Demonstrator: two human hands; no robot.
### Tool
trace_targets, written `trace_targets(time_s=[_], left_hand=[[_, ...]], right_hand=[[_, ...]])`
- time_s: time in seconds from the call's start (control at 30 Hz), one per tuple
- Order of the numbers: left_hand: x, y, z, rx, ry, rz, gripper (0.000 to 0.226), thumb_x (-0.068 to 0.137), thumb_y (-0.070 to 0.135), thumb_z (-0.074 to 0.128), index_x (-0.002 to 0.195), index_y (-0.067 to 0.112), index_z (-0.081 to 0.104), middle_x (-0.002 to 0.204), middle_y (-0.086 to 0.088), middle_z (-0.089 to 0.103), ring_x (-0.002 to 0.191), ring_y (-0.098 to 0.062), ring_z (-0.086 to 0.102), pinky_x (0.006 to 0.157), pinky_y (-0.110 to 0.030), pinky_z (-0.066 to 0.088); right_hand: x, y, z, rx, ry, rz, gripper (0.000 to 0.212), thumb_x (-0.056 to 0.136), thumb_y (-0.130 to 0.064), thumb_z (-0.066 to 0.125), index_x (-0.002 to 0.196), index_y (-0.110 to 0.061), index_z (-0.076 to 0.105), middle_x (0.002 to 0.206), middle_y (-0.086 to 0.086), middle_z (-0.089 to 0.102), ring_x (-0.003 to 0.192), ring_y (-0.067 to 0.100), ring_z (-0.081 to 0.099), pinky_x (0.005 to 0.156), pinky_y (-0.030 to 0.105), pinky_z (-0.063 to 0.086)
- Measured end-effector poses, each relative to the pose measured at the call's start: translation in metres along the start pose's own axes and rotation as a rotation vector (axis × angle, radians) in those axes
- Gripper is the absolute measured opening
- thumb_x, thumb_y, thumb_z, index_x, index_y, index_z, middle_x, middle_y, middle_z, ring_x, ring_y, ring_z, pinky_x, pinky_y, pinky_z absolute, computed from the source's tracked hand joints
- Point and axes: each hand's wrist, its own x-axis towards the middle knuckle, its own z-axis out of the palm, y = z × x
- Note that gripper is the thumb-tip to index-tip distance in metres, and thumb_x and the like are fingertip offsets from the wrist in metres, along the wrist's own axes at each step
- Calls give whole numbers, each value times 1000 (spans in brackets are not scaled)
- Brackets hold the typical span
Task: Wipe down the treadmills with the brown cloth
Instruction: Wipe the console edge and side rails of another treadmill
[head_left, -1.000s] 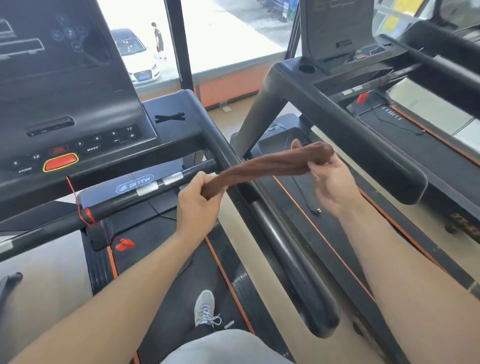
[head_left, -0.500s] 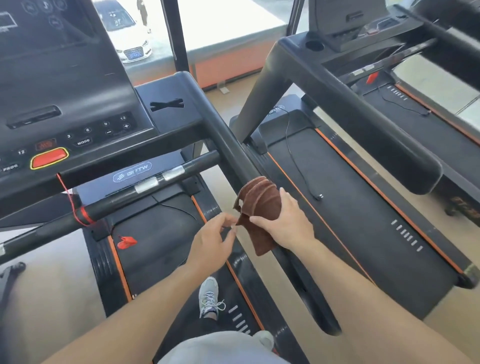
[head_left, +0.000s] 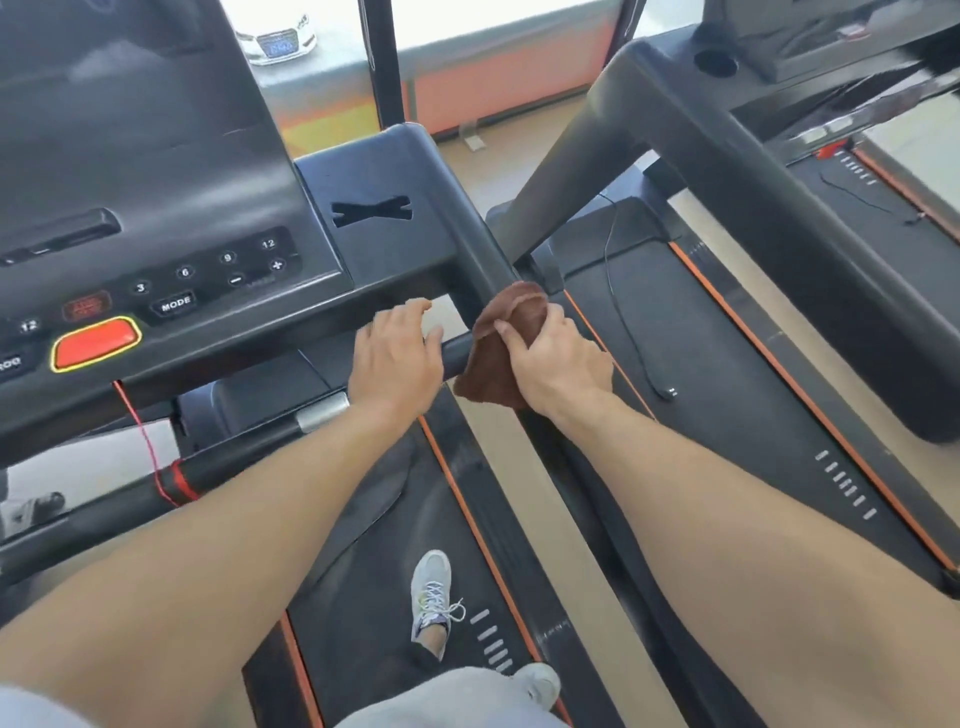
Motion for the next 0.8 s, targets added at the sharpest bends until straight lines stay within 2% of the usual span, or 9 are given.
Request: trace_targets(time_s=[0.13,0.23,0.3,0.37,0.5,0.6,0.7,0.8], left_hand=[[-1,10,2,-61,-21,-64,40,105,26,44,143,20,51,124,-12,66,114,-33,58,98,-44,40],[0,10,-2,-79,-33,-95,47,103,21,43,150,24,44,128,-10,64,112,-33,58,98,-42,40],[1,11,-7,-116,-42,-115,51,101,18,43,151,27,42,128,-5,63,112,-30,57,97,-41,41],[-1,12,-9,-196,-16,-144,51,100,17,46,150,27,40,127,-1,62,114,-26,55,98,-41,44],[1,2,-4,-484,73,-248,55,97,13,49,145,35,36,131,7,55,120,-18,53,97,-46,50],[0,-3,-9,-613,174,-130,61,89,-3,51,143,25,42,139,8,50,133,-13,45,111,-47,42],[26,-16,-27,-544,277,92,61,83,-15,53,139,10,52,141,-2,54,136,-20,45,116,-46,37],[69,-32,-46,-525,329,173,52,89,-13,52,138,5,52,140,-8,55,135,-21,47,115,-46,37]], right_hand=[[40,-27,-6,45,-37,3,70,98,-77,28,130,-19,49,129,11,65,116,39,62,90,46,42],[70,-48,-10,41,-83,36,77,96,-79,21,133,-18,51,131,12,65,119,39,61,93,46,42],[86,-68,-9,19,-44,53,75,98,-77,21,132,-18,52,129,12,66,119,39,61,90,45,41],[92,-82,-4,27,49,23,65,101,-70,26,129,-18,52,126,10,66,115,39,63,86,45,41],[90,-87,8,117,245,-248,34,105,-35,43,132,-20,56,138,2,61,117,33,63,93,46,50],[92,-79,13,18,283,-496,47,95,-19,55,142,-18,59,149,1,58,137,34,53,112,49,43],[93,-79,13,-129,199,-700,49,101,-31,44,148,-19,56,155,-1,53,150,31,38,125,49,26],[94,-98,10,-201,33,-797,53,107,-38,37,157,-23,43,166,-3,36,158,23,21,129,45,9]])
